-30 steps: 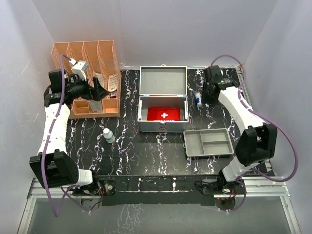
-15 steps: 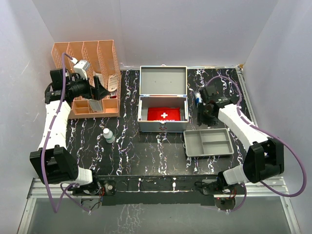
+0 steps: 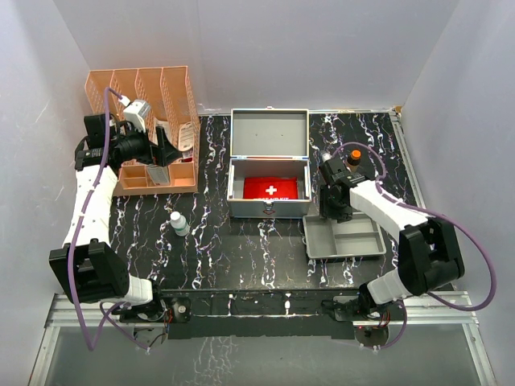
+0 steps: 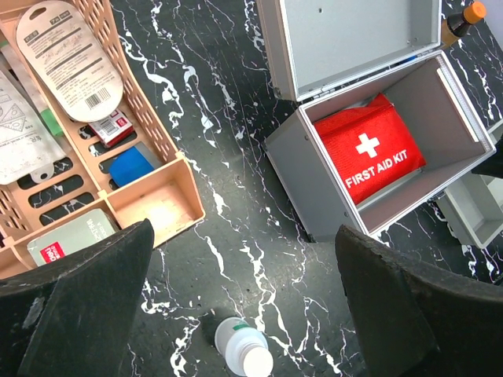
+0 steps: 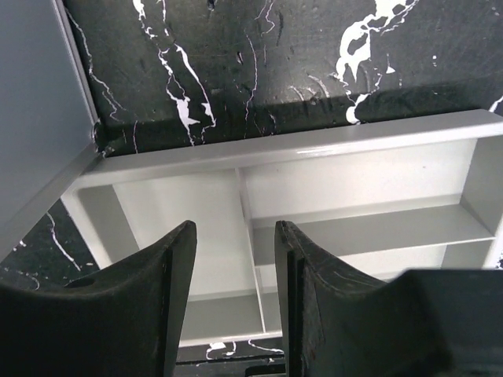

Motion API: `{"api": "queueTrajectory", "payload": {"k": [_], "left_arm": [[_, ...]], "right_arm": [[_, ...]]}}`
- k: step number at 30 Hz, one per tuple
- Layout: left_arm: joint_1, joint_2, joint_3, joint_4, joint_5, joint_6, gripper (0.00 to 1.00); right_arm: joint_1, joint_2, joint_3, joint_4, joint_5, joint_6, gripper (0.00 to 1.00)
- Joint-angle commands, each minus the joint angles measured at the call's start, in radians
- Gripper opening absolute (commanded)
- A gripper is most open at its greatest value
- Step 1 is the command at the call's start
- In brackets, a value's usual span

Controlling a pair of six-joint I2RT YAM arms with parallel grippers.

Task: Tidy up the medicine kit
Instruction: Move the medicine box compartment to the center of the board.

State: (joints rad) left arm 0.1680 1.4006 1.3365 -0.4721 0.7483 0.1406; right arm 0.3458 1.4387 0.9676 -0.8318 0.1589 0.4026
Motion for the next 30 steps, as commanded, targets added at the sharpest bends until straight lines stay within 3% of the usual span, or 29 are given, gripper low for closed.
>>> {"api": "queueTrajectory", "payload": {"k": [1, 6, 11, 30], "left_arm": [[-0.003, -0.012, 0.049, -0.002, 0.029, 0.005, 0.98], [-0.004, -0.009, 0.055, -0.006, 0.03, 0.011, 0.98], [-0.004, -0.003, 0.056, -0.003, 0.034, 0.009, 0.98], [-0.004, -0.002, 0.053, 0.01, 0.038, 0.007, 0.98]], "right_arm": [[0.001, 0.04, -0.021, 0.079, 0.016, 0.023, 0.42], [0.001, 0.074, -0.05, 0.089, 0.005, 0.034, 0.31], [0.001, 0.084, -0.054, 0.088, 0.0, 0.038, 0.0], [0.033, 0.076, -0.011, 0.069, -0.028, 0.031, 0.0]]}}
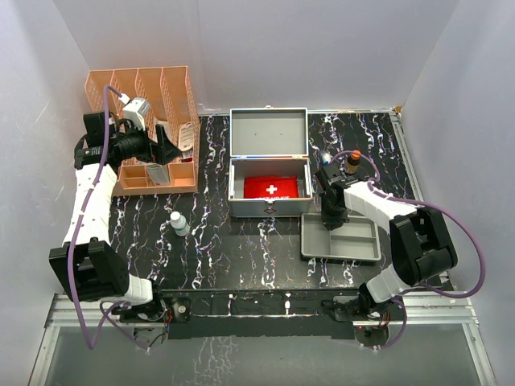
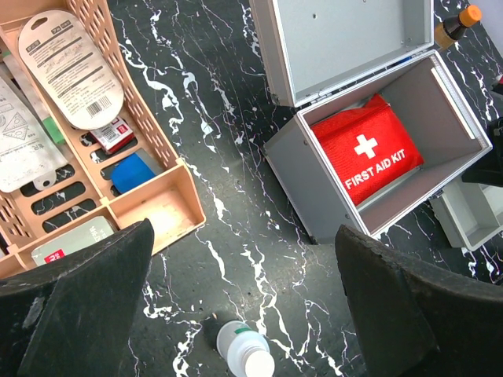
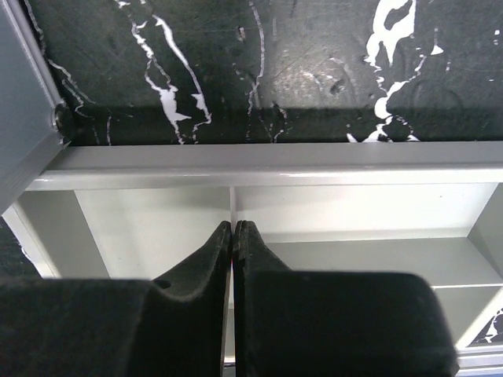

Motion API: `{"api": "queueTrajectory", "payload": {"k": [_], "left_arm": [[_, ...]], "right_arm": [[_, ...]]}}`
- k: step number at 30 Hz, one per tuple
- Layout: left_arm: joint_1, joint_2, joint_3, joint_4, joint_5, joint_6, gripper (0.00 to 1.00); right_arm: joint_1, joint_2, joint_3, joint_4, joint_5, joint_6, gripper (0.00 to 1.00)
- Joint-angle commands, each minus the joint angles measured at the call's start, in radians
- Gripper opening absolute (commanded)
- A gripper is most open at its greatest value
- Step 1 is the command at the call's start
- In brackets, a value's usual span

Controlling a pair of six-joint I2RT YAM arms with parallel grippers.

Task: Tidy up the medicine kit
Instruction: Move the medicine box compartment to the center of the board.

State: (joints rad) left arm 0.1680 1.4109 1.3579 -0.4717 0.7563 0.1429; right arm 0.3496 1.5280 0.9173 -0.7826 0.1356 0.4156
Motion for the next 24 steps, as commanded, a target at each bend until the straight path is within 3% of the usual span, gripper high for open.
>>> {"api": "queueTrajectory", "payload": {"k": [1, 11, 24], "left_arm": [[-0.004, -0.013, 0.032, 0.011, 0.028, 0.005, 0.98], [-0.004, -0.008, 0.035, 0.014, 0.002, -0.008, 0.98], [-0.005, -0.009, 0.045, 0.011, 0.002, 0.003, 0.98]], "right_arm": [[0.043, -0.018, 0.034, 0.017, -0.006, 0.032, 0.0], [0.213, 0.011, 0.044, 0.012, 0.043, 0.171, 0.0], [0.225, 0.055, 0.073, 0.025, 0.128, 0.206, 0.0]]}}
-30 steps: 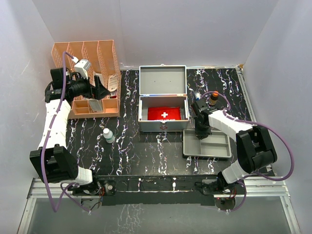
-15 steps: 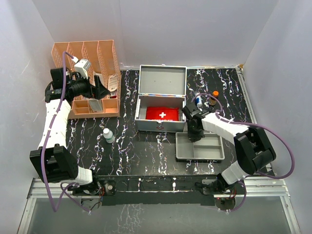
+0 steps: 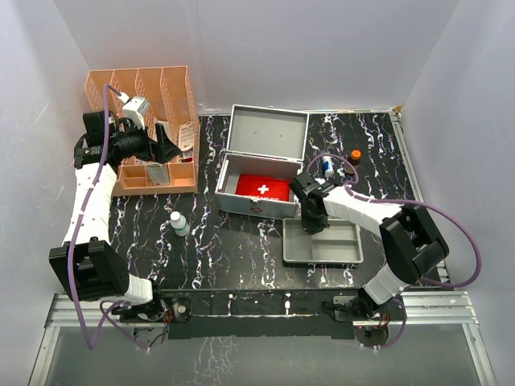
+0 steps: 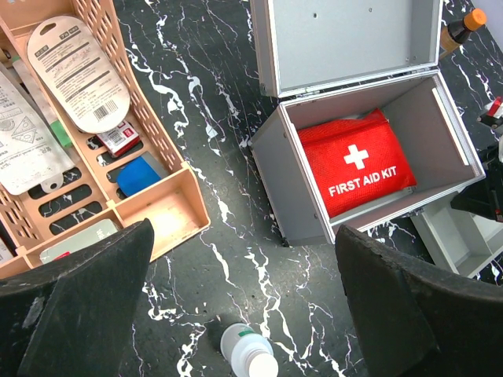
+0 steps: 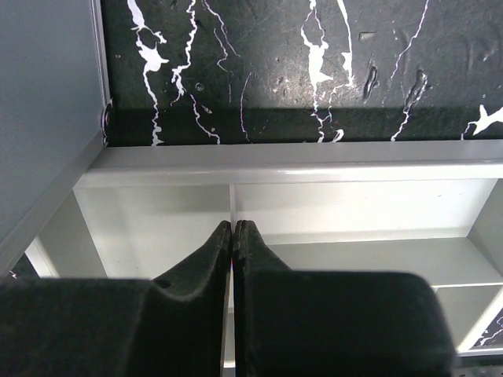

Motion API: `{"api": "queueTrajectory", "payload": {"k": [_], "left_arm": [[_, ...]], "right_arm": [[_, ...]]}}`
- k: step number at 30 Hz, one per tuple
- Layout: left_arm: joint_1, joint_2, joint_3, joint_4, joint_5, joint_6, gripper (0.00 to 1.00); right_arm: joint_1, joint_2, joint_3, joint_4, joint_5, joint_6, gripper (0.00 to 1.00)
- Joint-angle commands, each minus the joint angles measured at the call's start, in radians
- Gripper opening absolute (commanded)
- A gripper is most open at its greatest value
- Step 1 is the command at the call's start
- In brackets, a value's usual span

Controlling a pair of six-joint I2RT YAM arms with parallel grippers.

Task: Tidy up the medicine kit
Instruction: Move the medicine box compartment to the center of the board.

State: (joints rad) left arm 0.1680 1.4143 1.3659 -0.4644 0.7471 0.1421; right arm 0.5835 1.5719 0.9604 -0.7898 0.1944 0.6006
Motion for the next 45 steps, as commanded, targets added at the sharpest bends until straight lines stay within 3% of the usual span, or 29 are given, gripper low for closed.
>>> {"api": "queueTrajectory", "payload": {"k": [1, 11, 45], "left_arm": [[-0.005, -0.013, 0.038, 0.004, 0.011, 0.002, 0.98], [-0.008, -0.018, 0.043, 0.001, 0.016, 0.003, 0.98], [-0.011, -0.031, 0.029, -0.029, 0.017, 0.037, 0.98]], "right_arm": [[-0.015, 0.011, 0.027, 0.035, 0.071, 0.021, 0.0], [-0.082, 0.027, 0.045, 0.088, 0.076, -0.024, 0.0], [-0.094, 0.065, 0.075, 0.175, 0.045, -0.081, 0.0]]}}
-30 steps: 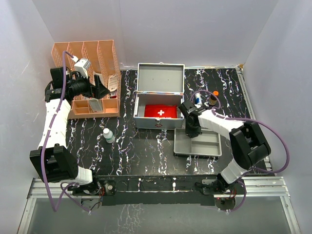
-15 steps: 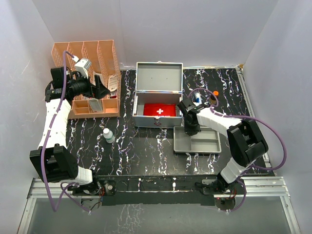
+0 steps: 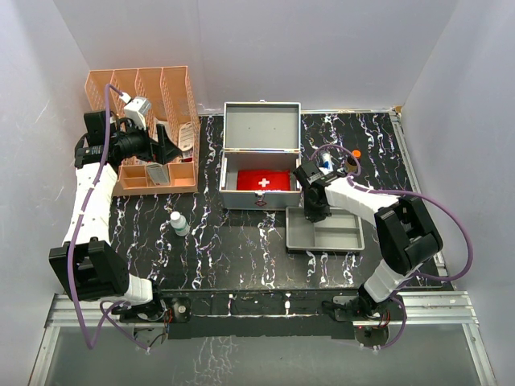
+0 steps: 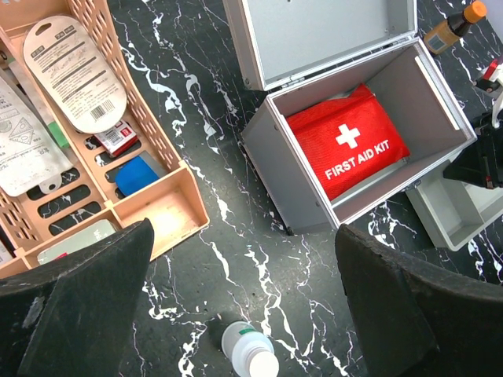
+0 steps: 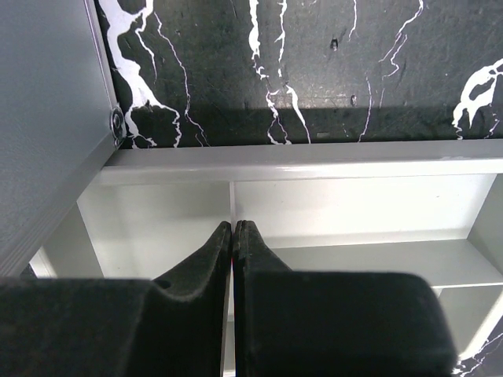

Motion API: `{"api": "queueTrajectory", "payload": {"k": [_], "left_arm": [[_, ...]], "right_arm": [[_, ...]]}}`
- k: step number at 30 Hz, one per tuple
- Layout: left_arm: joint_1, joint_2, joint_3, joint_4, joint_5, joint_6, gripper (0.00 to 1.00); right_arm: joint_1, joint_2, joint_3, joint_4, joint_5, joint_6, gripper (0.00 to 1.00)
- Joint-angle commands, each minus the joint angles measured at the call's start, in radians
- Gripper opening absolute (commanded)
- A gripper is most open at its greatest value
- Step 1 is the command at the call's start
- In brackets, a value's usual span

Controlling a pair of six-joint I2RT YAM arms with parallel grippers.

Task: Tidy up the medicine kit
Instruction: Move the medicine box compartment to the center of the board, then pick up the pill bottle at the center of the board.

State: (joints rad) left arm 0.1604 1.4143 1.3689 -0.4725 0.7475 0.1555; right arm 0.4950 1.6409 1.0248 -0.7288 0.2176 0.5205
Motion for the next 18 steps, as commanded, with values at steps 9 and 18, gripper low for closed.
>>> {"api": "queueTrajectory", "payload": {"k": [9, 18], "left_arm": [[-0.004, -0.041, -0.008, -0.058, 0.015, 0.093, 0.98], [-0.004, -0.115, -0.071, -0.136, -0.007, 0.182, 0.98]], "right_arm": [[-0.006, -0.104, 0.115, 0.056, -0.003, -0.027, 0.29], [-0.007, -0.241, 0.162, -0.03, 0.005, -0.021, 0.5]]}}
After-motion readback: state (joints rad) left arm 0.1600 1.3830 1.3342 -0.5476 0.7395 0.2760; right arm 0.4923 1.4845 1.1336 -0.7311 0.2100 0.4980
